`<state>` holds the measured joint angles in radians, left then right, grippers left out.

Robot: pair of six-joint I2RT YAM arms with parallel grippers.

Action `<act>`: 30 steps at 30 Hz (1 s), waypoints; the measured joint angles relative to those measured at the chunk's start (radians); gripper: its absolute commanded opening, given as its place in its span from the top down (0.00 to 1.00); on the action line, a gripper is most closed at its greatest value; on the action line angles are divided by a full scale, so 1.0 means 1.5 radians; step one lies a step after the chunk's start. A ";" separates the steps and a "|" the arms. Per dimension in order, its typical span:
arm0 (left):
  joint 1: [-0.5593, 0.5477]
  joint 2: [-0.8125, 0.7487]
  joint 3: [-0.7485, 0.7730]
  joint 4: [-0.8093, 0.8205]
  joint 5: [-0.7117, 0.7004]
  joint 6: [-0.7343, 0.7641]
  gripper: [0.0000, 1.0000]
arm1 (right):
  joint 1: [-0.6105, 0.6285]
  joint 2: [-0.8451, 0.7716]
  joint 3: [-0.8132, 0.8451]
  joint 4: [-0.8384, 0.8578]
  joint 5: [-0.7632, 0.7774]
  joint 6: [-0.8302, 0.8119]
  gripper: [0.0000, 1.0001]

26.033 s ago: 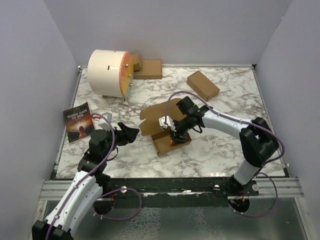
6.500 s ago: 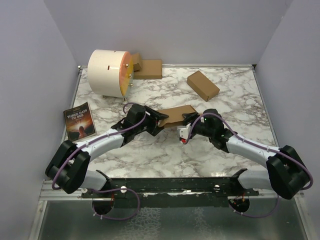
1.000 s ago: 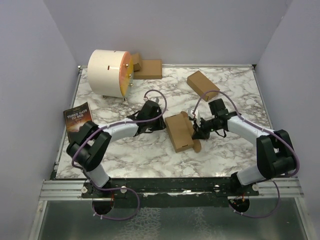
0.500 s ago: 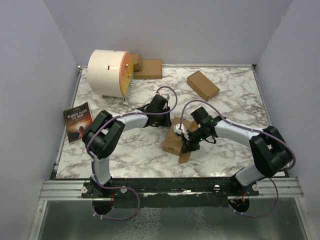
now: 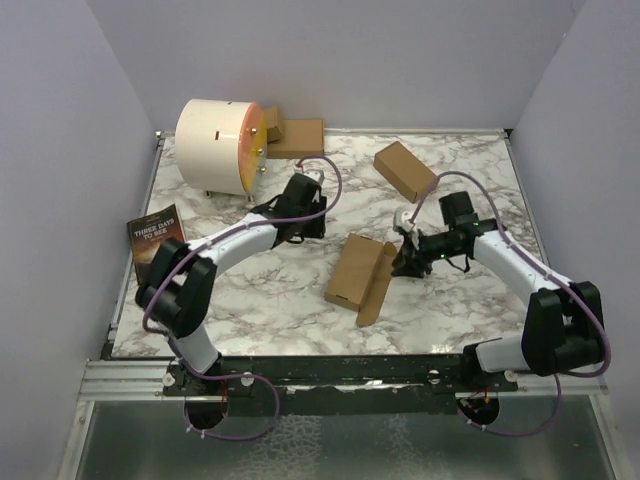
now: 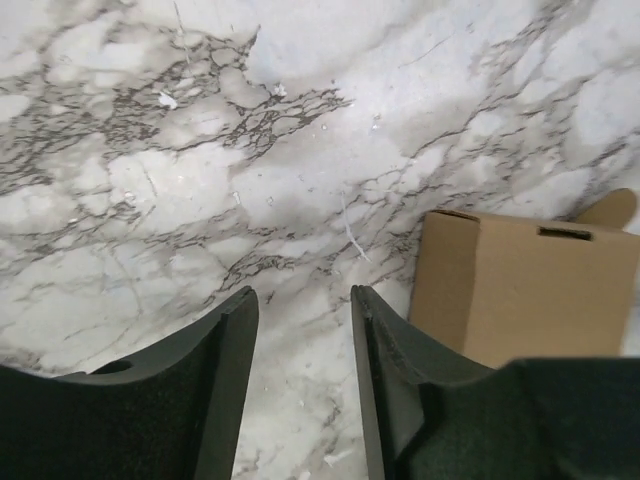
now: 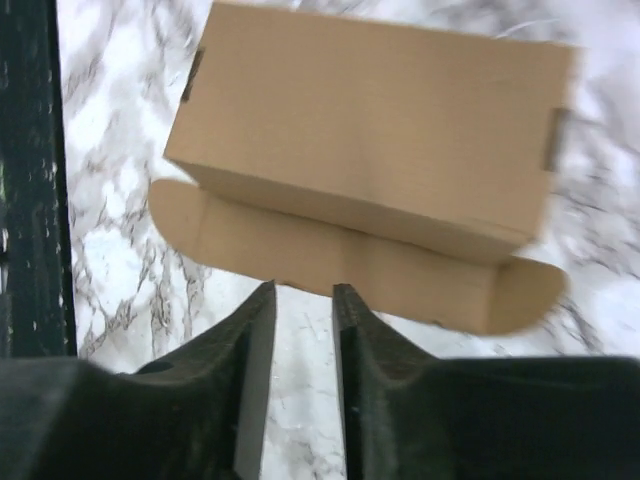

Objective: Fold the paper box

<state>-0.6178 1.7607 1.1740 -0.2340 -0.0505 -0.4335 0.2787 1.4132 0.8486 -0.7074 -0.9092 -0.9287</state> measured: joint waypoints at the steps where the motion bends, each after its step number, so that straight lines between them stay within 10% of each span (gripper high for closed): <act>1: 0.005 -0.027 -0.013 0.003 0.003 0.000 0.47 | -0.029 -0.016 0.002 0.001 -0.015 0.006 0.63; 6: -0.004 -0.171 -0.095 0.084 0.075 -0.013 0.32 | -0.107 -0.061 0.004 0.063 -0.058 0.105 0.40; 10: -0.063 -0.205 -0.141 0.156 0.091 -0.011 0.31 | -0.146 -0.063 -0.012 0.154 -0.070 0.221 0.40; 19: -0.168 -0.204 -0.187 0.209 0.056 0.014 0.64 | -0.165 -0.063 -0.062 0.217 -0.142 0.240 0.56; 30: -0.174 -0.087 -0.163 0.209 0.079 -0.024 0.68 | -0.160 -0.126 -0.121 -0.108 -0.282 -0.400 0.45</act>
<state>-0.8791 1.6295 0.9291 0.0799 0.0681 -0.4698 0.0387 1.2247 0.6670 -0.8692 -1.3323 -1.5291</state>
